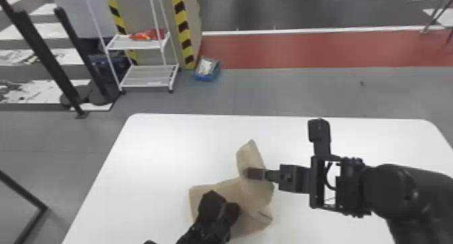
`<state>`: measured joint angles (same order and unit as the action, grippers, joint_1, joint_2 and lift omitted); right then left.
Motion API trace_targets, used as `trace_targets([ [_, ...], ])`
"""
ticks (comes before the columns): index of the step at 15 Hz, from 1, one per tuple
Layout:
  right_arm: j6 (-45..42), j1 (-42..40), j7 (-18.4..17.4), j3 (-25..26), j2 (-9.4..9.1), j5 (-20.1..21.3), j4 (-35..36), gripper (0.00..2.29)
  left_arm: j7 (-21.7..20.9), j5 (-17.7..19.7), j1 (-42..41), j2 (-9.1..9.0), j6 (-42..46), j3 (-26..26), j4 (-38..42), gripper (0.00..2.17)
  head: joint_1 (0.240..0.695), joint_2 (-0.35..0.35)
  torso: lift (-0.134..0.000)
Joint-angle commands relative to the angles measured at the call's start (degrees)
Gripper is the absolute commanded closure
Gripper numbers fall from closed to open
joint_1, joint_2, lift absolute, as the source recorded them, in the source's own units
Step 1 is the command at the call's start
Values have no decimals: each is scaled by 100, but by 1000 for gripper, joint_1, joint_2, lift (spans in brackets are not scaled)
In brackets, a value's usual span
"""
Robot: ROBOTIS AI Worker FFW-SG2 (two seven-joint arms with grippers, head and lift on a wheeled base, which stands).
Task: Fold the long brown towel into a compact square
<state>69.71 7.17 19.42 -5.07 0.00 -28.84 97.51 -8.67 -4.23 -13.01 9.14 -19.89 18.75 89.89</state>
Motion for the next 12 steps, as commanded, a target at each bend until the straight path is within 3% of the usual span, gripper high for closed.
trace_targets([
  [1,-383,21,9,-179,-5,27,-232,967,-3,28,0,9,24,-38,-60,1686,695,117,0],
  [6,-717,21,53,-504,-5,18,-425,967,5,107,35,0,182,-21,-156,1686,695,152,0],
  [12,-717,-14,44,-117,-5,124,-276,967,-258,239,-448,281,-117,-785,731,1686,695,184,0],
])
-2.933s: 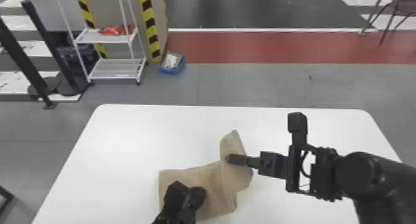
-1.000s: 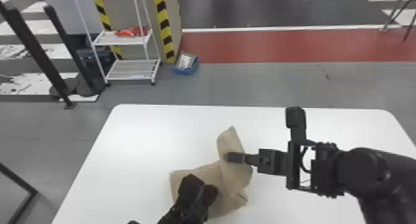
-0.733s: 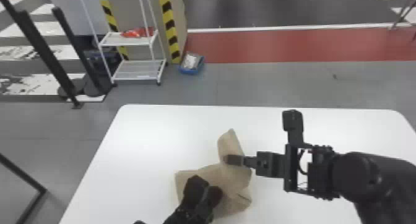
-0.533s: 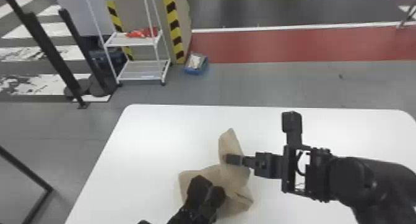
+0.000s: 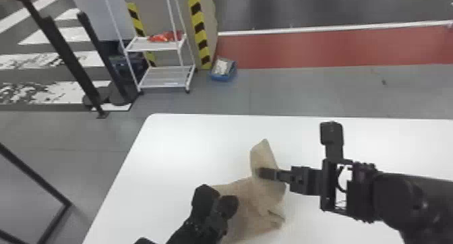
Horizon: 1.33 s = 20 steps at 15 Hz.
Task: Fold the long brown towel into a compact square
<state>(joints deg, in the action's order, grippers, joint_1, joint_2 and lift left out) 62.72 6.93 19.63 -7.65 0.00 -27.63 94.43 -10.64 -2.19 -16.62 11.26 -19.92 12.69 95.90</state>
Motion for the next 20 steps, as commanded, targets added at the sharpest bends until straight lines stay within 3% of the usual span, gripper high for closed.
trace_targets([
  [1,-36,45,50,247,-5,4,40,967,-87,26,-149,104,-184,-302,192,1686,695,191,0],
  [6,-1,80,58,440,-5,-58,119,967,-175,17,-246,166,-359,-293,209,1686,695,202,0],
  [13,70,115,155,642,-5,-225,172,967,-96,-71,0,51,-535,41,51,1693,695,176,0],
  [15,193,194,199,572,-5,-207,172,971,-69,-97,115,-72,-518,243,-107,1693,695,157,0],
  [20,720,370,164,159,-5,48,-92,967,-25,-97,203,-107,-518,305,-125,1693,695,143,0],
])
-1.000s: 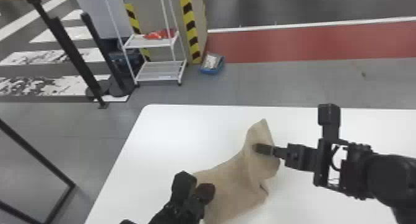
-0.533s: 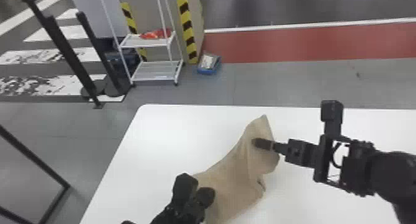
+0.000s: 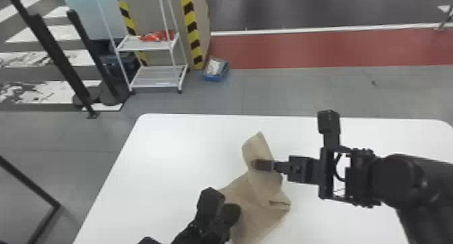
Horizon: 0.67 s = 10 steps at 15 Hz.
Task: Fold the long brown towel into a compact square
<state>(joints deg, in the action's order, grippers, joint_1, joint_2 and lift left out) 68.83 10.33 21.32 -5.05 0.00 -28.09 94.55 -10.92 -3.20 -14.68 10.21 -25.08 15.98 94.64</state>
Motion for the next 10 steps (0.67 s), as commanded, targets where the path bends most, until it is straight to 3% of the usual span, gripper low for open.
trace_targets([
  [1,215,66,-23,-119,-5,154,-147,967,-7,4,18,-1,-2,-69,2,1693,695,147,0],
  [6,444,251,-49,-286,-5,321,-350,967,-7,13,53,-1,-2,-69,-15,1693,695,161,0],
  [10,-101,418,-75,-532,-5,321,-798,967,-7,39,71,-19,16,-25,-33,1693,695,164,0],
])
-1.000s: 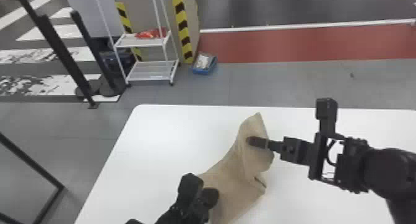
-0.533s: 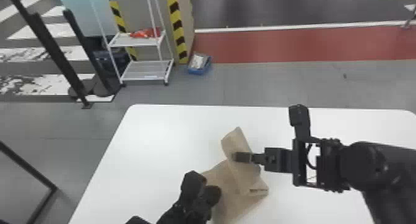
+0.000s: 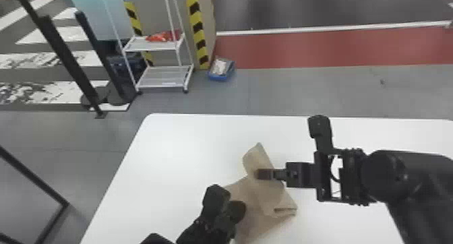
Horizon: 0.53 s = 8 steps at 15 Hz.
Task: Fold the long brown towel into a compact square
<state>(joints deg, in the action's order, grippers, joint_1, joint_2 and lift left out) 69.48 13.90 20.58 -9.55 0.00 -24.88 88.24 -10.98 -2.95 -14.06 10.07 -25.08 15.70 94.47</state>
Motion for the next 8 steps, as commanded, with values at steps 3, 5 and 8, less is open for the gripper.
trace_targets([
  [3,-254,86,-1,-223,-5,-8,-325,967,-1,40,79,4,86,-14,-122,1693,695,168,0],
  [5,-131,78,-10,-258,-5,-43,-316,967,-18,49,158,4,86,-49,-183,1693,695,176,0],
  [8,203,69,-10,-258,-5,-87,-219,967,-10,49,298,-5,103,-31,-306,1693,695,190,0],
])
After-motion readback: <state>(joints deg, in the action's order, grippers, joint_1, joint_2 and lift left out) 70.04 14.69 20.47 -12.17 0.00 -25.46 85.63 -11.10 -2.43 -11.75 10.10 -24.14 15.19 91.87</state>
